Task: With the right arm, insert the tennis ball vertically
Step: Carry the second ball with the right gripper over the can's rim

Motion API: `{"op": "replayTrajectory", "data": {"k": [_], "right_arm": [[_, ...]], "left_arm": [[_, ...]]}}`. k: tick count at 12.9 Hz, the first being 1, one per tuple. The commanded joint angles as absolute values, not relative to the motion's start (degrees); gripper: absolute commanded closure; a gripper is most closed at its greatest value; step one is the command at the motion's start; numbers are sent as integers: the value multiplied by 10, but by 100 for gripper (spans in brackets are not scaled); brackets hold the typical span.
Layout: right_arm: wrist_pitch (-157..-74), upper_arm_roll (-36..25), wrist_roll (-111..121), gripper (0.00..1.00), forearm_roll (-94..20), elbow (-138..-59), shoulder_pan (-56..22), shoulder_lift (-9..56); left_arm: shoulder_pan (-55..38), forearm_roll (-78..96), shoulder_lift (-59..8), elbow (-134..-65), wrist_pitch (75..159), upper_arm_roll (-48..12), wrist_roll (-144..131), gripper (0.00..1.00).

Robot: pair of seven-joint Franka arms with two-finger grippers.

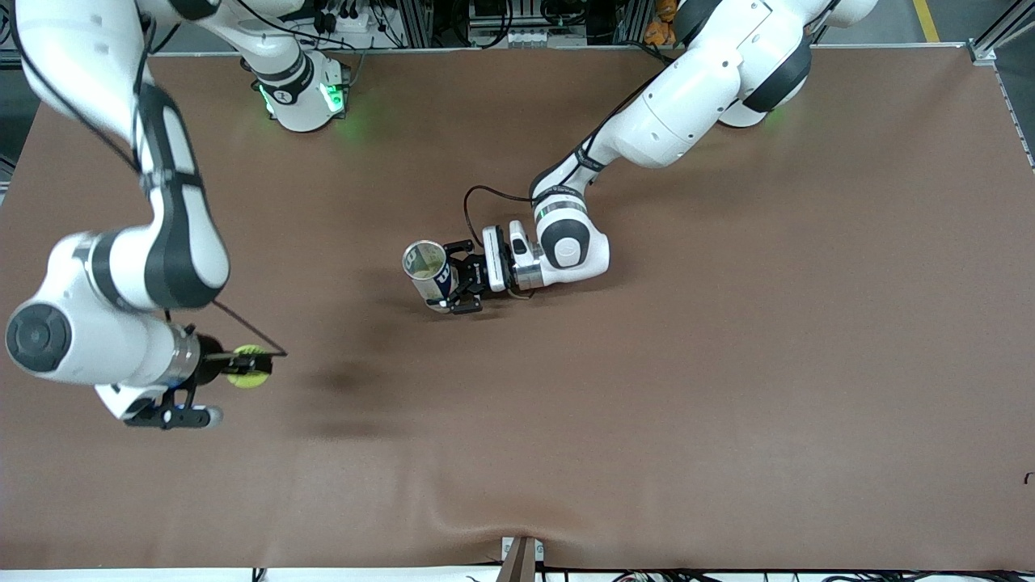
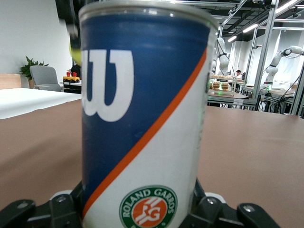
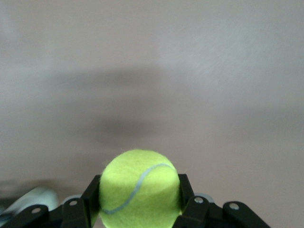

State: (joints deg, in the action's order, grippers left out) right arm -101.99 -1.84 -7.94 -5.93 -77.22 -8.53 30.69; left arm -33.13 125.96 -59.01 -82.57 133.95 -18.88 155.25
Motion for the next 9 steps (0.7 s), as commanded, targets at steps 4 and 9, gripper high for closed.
{"op": "replayTrajectory", "data": {"k": [4, 9], "right_arm": [[-991, -21, -254, 57, -66, -882, -197, 182], [-997, -22, -463, 57, -69, -892, -299, 179]], "left_arm": [[-339, 1276, -589, -830, 1351, -186, 1573, 20], [-338, 1276, -589, -830, 1351, -186, 1572, 20]]}}
